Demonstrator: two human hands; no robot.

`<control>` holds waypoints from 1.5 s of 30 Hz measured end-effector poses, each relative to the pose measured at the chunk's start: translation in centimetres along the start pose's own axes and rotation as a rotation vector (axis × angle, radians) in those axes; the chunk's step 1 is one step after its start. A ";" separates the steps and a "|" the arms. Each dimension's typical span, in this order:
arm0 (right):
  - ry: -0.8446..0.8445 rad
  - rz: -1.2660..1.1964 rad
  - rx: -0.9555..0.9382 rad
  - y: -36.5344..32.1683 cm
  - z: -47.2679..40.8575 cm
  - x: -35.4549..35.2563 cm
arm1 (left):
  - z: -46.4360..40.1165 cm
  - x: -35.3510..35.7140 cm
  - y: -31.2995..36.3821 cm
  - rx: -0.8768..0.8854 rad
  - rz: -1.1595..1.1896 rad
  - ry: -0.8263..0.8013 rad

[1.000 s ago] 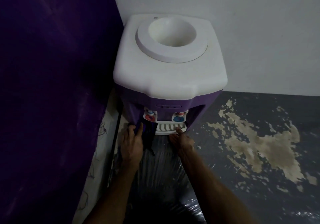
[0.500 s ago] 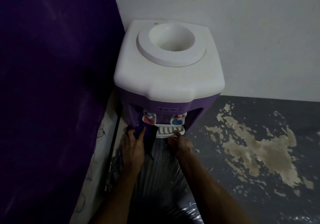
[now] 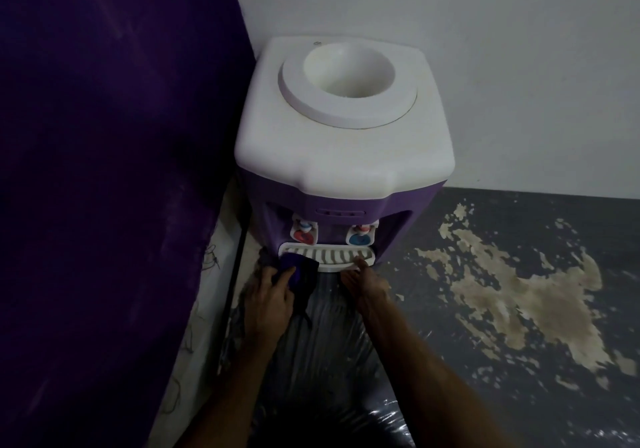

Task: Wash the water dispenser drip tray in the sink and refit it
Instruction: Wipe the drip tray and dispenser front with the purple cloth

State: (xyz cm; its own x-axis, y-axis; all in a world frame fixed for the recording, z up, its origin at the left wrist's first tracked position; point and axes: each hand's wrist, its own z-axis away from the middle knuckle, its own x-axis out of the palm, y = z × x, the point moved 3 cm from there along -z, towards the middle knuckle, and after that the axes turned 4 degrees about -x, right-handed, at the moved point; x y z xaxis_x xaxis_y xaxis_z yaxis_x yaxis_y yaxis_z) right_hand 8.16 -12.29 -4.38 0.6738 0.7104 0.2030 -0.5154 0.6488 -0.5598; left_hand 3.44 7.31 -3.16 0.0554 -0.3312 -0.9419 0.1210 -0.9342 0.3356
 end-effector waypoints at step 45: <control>-0.079 0.168 0.010 -1.6 0.1 -0.3 | -1.9 0.6 4.4 -0.617 0.932 -0.683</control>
State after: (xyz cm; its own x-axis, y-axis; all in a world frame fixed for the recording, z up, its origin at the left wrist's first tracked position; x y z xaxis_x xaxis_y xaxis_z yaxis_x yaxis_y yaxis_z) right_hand 8.73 -13.50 -3.45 0.5341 0.8282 0.1697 -0.6230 0.5213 -0.5833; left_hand 5.89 3.27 -2.19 -0.1240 -0.9862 -0.1096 0.7515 -0.1654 0.6387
